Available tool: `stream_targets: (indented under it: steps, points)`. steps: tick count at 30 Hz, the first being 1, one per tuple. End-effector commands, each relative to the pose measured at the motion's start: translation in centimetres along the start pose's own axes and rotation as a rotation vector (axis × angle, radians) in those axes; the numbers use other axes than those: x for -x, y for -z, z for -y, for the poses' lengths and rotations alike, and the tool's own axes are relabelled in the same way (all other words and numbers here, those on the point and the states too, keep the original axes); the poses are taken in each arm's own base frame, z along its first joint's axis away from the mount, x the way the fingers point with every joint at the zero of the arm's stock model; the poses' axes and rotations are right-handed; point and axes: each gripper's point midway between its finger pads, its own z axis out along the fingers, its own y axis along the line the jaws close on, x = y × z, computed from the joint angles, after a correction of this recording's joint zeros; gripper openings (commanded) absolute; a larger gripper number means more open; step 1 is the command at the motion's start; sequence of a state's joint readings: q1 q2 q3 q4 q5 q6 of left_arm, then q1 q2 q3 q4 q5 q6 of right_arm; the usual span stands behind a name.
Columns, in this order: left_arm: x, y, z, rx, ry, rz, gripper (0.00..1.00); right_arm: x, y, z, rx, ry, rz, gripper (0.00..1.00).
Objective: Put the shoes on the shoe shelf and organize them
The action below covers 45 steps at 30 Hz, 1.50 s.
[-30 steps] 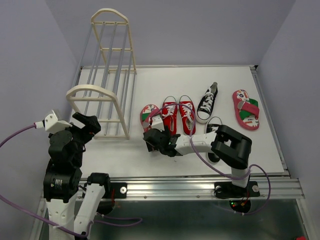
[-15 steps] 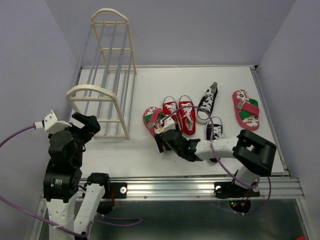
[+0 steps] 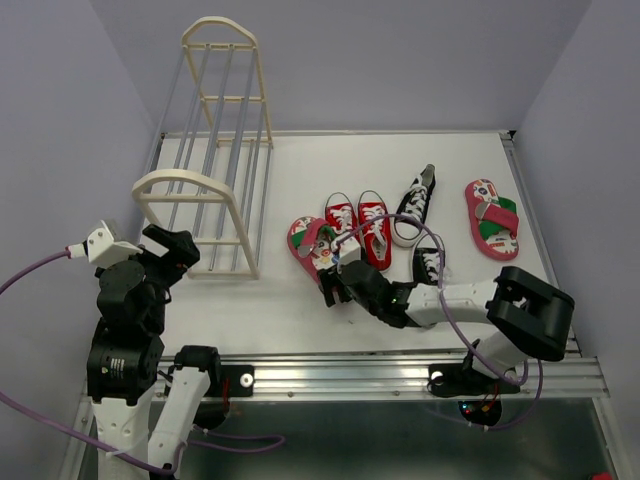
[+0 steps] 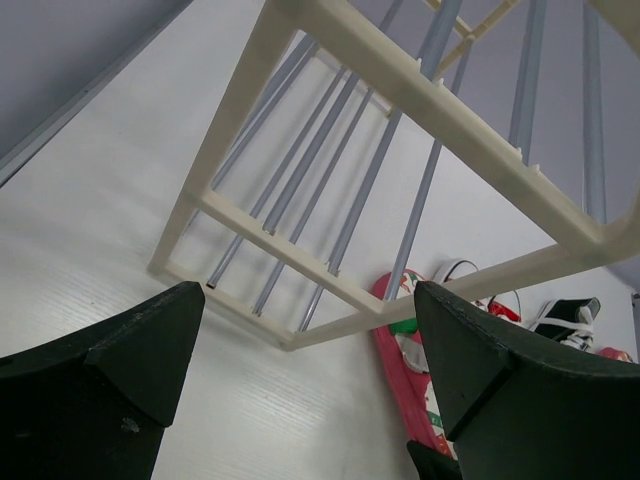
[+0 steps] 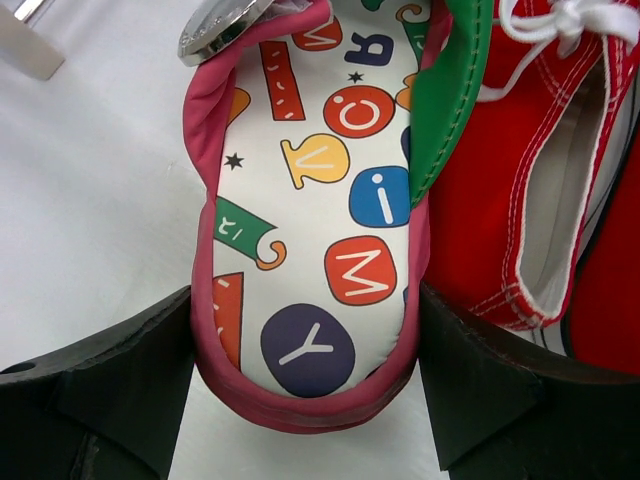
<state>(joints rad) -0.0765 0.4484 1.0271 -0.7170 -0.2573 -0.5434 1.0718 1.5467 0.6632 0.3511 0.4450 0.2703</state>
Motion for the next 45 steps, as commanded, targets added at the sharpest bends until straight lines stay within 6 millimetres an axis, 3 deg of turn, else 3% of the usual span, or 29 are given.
stream_targets:
  steps: [1, 2, 5, 8, 9, 16, 18, 20, 21, 24, 33, 42, 45]
  points:
    - [1.6, 0.2, 0.2, 0.003, 0.012, 0.06, 0.99, 2.0, 2.2, -0.8, 0.083, -0.119, 0.05, 0.01]
    - [1.7, 0.2, 0.2, 0.003, 0.011, 0.062, 0.99, 3.5, 3.5, -1.0, 0.125, -0.131, 0.098, 0.01]
    - [1.8, -0.1, 0.3, 0.004, 0.012, 0.067, 0.99, 6.2, 5.3, 0.1, 0.111, -0.119, 0.207, 0.01]
    - [1.6, -0.5, 0.5, 0.004, 0.012, 0.059, 0.99, 9.0, 6.6, -0.1, 0.145, -0.128, 0.32, 0.01]
    - [1.6, -0.5, 0.5, 0.003, 0.01, 0.058, 0.99, 8.6, 6.6, 0.0, 0.145, -0.122, 0.312, 0.01]
    - [1.5, -0.9, 0.8, -0.007, 0.008, 0.05, 0.99, 13.6, 7.9, 0.1, 0.152, -0.167, 0.524, 0.01]
    - [1.5, -0.9, 0.8, -0.006, 0.007, 0.049, 0.99, 15.1, 7.9, -0.6, 0.168, -0.132, 0.566, 0.01]
    - [1.5, -0.8, 0.8, -0.008, 0.008, 0.051, 0.99, 15.2, 7.1, -1.3, 0.181, -0.1, 0.557, 0.01]
    - [1.5, -0.8, 0.8, -0.008, 0.01, 0.053, 0.99, 16.8, 7.3, -2.1, 0.209, -0.09, 0.605, 0.01]
    - [2.0, -0.6, 1.2, -0.024, 0.006, 0.063, 0.99, 18.4, 6.8, -4.5, 0.286, 0.035, 0.649, 0.01]
    - [2.2, -0.6, 1.2, -0.025, -0.01, 0.071, 0.99, 19.1, 5.0, -4.1, 0.375, 0.121, 0.662, 0.01]
    - [2.4, -0.6, 1.5, -0.043, -0.015, 0.076, 0.99, 17.6, 2.6, -3.8, 0.552, 0.157, 0.611, 0.01]
    - [2.2, -0.7, 1.7, -0.053, -0.023, 0.069, 0.99, 17.1, 2.7, -4.7, 0.658, 0.206, 0.614, 0.01]
